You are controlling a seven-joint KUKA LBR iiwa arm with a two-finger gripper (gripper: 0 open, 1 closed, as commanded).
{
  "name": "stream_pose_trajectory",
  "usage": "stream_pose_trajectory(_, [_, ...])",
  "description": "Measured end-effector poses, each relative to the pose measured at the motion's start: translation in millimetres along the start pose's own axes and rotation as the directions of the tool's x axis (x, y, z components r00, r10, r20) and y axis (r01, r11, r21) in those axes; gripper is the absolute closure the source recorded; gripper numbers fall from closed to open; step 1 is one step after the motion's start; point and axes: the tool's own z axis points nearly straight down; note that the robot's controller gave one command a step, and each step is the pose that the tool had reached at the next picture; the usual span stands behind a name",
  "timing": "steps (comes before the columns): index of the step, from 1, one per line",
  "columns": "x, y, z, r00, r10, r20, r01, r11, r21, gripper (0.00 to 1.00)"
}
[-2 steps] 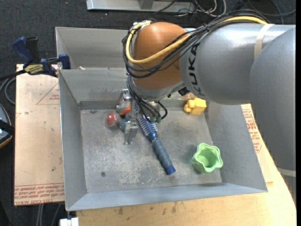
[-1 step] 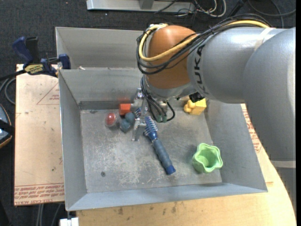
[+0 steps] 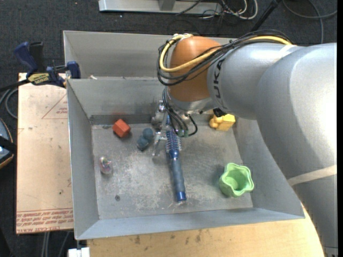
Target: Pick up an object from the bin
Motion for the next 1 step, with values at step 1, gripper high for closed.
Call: stream_pose_trajectory(1, [-4.2, 6.3, 10.0, 0.999, 0.05, -0.001, -0.05, 0.999, 0.001, 0.0])
